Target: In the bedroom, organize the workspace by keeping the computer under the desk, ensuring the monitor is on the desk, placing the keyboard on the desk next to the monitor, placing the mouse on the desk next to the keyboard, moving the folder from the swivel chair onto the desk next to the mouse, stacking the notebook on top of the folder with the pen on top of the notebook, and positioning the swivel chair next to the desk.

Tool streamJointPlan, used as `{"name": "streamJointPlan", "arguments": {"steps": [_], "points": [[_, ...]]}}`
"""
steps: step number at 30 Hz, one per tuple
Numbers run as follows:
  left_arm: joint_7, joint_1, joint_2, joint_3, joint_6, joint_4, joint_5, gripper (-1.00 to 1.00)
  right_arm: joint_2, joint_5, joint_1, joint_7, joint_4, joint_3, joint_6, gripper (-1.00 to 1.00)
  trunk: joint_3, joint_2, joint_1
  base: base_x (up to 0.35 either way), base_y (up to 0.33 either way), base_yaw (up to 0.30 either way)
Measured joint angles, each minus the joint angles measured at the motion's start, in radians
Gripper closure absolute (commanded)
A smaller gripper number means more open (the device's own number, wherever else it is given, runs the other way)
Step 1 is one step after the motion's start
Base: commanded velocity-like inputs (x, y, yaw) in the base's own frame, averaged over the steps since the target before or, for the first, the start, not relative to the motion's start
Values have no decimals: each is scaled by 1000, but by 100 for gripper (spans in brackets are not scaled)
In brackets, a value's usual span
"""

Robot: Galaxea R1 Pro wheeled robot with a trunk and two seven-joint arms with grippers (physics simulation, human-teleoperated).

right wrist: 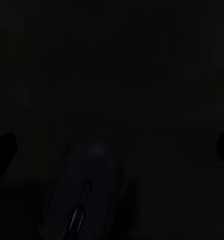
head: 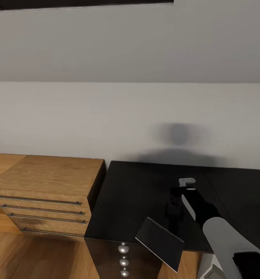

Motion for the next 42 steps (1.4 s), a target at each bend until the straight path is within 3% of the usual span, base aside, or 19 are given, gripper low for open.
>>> {"name": "streamJointPlan", "arguments": {"steps": [11,34,42], "points": [[0,0,0,0,0,0,0,-100,0,-1,0,0,56,1,0,-100,-34,-77,42,0,0,0],[-3,0,0,-1,-2,0,0,-100,0,-3,0,7,59,2,-2,-100,-35,-77,42,0,0,0],[-3,0,0,-1,-2,0,0,-100,0,-4,0,42,58,0,-8,-100,-35,-77,42,0,0,0]]}}
